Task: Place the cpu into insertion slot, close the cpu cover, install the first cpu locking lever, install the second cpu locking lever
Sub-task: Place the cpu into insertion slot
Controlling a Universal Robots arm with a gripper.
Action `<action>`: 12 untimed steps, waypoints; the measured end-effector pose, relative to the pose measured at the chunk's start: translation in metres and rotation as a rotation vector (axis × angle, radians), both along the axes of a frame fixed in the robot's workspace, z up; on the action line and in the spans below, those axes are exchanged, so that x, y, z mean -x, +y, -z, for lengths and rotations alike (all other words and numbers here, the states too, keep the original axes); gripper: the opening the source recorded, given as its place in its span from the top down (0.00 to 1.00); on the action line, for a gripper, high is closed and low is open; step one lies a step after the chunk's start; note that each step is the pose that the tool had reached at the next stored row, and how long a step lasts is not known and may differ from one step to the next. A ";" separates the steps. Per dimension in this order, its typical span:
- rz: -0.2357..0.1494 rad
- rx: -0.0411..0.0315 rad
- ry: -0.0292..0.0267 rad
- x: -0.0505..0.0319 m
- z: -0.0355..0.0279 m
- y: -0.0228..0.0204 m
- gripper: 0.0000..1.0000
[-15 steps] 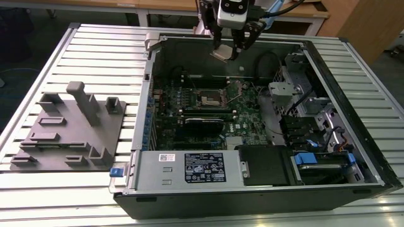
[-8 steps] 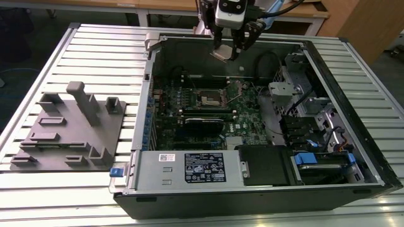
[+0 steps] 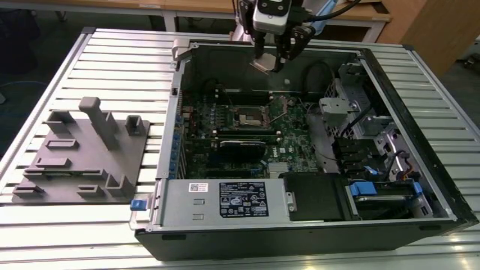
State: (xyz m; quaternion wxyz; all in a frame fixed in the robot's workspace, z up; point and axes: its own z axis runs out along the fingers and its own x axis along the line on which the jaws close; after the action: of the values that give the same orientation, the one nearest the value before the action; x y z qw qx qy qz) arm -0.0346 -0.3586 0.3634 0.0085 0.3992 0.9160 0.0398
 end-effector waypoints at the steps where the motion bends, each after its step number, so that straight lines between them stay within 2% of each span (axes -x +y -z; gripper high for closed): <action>1: 0.005 0.0000 0.0000 0.0000 0.0000 0.0000 0.46; 6: 0.025 0.0001 0.0000 0.0000 0.0000 0.0000 0.46; 12: 0.027 0.0000 0.0000 0.0000 0.0000 0.0000 0.46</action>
State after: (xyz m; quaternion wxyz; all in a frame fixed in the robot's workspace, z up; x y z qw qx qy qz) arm -0.0346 -0.3586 0.3634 0.0090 0.4113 0.9106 0.0397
